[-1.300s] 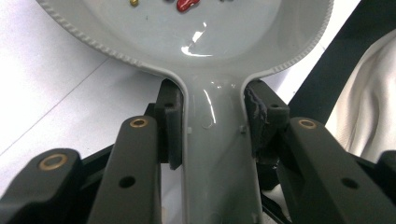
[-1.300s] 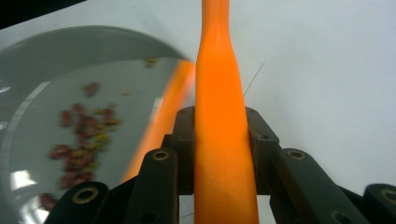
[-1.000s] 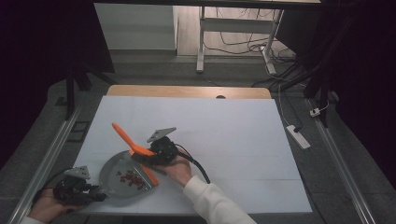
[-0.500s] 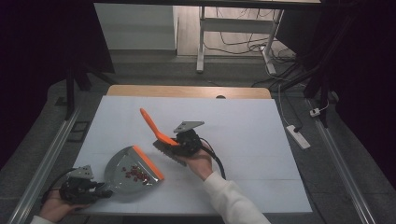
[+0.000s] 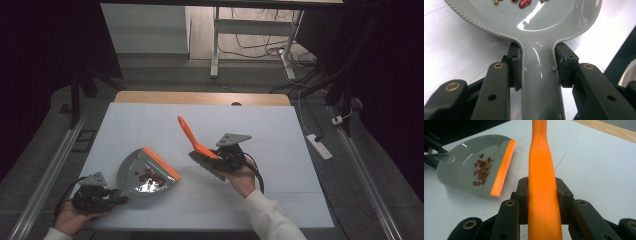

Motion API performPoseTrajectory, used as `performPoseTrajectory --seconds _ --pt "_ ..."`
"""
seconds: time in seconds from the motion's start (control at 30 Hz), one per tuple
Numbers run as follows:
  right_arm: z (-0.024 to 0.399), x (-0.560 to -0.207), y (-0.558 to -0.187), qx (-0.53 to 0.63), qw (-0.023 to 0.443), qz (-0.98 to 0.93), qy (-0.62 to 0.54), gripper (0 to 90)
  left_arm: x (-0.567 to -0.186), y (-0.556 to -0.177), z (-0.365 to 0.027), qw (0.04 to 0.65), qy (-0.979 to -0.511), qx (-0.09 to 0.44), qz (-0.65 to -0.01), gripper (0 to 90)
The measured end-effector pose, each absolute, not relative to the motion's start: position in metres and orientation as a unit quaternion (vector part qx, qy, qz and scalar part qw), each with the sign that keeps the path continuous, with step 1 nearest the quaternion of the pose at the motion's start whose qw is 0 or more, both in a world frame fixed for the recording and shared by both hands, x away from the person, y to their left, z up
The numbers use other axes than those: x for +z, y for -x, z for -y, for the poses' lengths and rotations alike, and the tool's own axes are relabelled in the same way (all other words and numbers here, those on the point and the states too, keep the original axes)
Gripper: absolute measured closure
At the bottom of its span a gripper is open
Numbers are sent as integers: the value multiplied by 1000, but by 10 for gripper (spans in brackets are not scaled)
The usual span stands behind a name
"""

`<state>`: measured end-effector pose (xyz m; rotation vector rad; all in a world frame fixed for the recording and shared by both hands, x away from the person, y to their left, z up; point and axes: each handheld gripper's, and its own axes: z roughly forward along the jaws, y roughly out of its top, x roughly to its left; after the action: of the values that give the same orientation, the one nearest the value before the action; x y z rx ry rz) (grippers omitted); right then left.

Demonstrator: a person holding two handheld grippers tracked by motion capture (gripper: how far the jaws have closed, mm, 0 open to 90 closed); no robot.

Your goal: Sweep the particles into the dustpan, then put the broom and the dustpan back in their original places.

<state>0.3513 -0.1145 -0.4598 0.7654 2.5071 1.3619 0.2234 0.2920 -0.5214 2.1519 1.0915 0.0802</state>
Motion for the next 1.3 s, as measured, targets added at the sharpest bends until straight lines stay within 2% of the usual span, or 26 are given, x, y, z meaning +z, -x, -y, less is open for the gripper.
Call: performPoseTrajectory --seconds 0.7,1.3 --pt "182 -455 -334 454 119 -836 -283 693 -514 -228 -282 365 -806 51 -464 620" --pt "223 -453 -318 458 117 -827 -303 693 -514 -230 -265 346 -790 81 -500 620"
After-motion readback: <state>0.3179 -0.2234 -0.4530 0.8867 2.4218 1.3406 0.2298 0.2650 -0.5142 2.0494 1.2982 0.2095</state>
